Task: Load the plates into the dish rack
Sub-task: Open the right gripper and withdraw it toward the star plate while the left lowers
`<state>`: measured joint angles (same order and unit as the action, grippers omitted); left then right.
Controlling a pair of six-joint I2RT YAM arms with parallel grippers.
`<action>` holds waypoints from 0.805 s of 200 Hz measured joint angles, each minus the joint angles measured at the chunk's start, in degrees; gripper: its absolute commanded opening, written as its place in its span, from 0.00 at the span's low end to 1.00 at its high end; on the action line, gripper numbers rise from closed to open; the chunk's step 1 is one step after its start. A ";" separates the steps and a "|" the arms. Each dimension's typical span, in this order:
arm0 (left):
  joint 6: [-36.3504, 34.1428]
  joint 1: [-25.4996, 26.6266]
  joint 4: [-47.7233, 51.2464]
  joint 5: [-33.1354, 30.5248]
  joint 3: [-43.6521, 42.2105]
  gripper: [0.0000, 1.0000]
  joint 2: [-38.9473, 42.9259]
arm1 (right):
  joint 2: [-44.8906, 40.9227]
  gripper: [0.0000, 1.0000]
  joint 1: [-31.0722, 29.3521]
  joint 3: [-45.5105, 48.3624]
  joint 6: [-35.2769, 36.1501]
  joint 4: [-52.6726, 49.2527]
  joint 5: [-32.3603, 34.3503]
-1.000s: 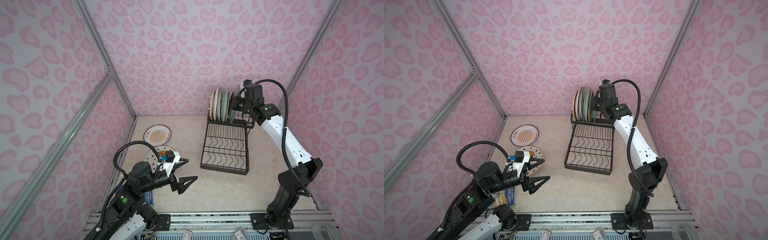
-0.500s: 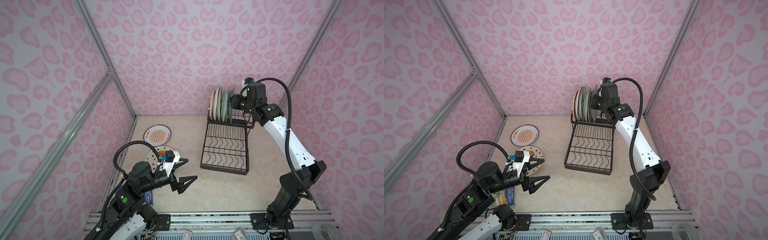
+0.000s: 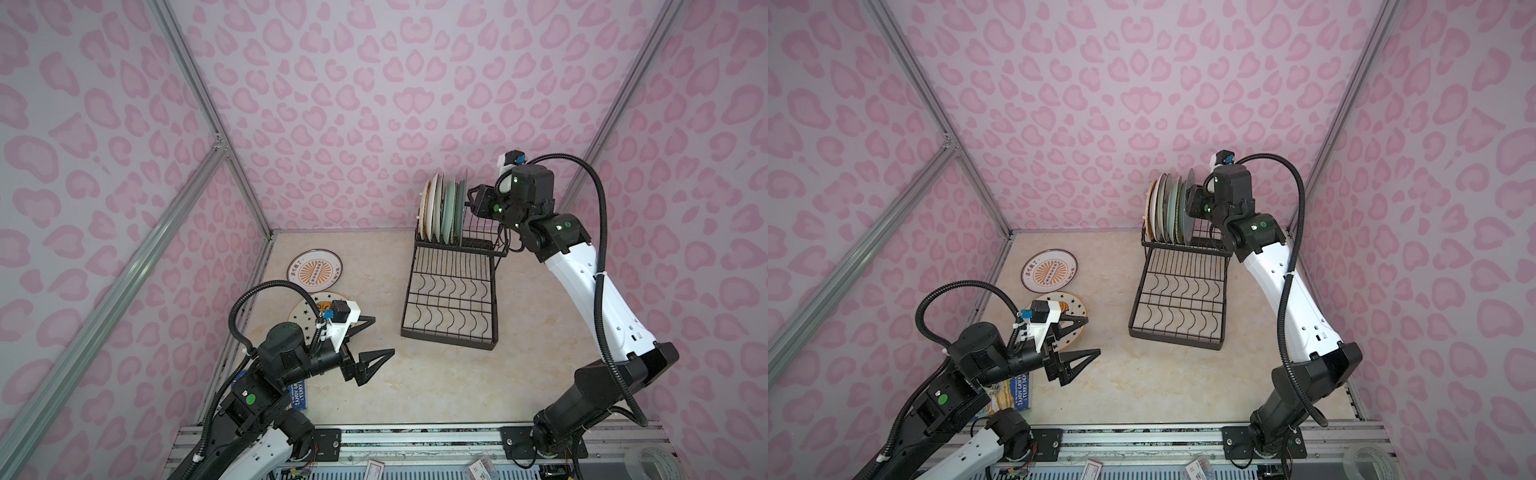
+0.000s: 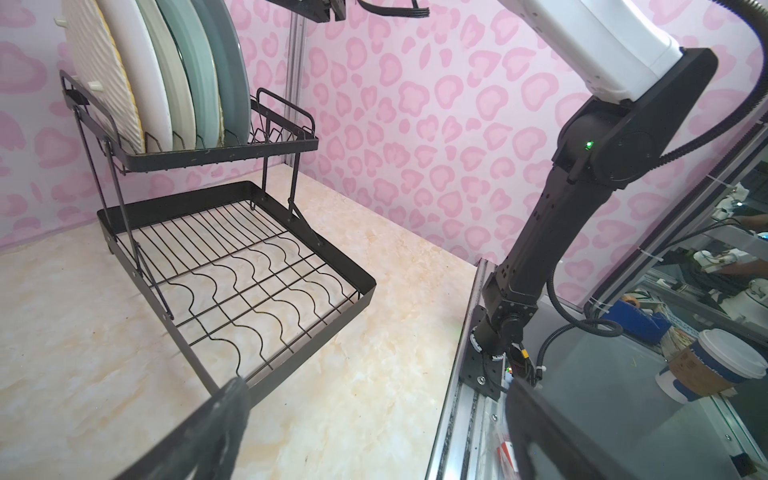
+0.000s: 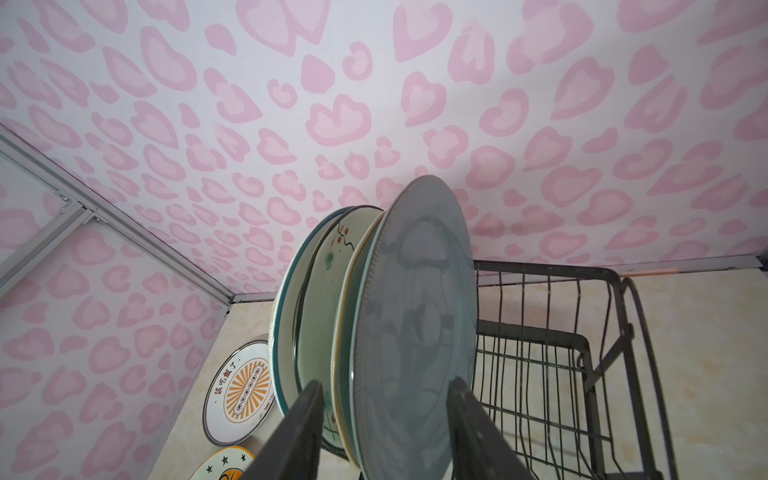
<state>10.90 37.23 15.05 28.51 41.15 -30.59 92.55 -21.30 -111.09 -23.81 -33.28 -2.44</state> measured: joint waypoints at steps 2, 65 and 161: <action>0.00 0.00 0.02 -0.04 0.00 0.97 -0.02 | -0.22 0.50 0.00 0.15 0.00 0.04 -0.07; 0.37 0.00 0.68 -3.37 0.02 0.98 1.46 | -11.17 0.56 0.04 10.82 -2.19 3.10 -2.60; 26.75 -0.63 11.10 -28.85 -0.94 0.98 0.85 | -31.12 0.85 0.15 41.77 -4.94 14.51 -12.70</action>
<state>37.65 36.60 26.15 -0.34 40.21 -29.74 61.43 -21.15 -69.32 -28.75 -18.76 -15.14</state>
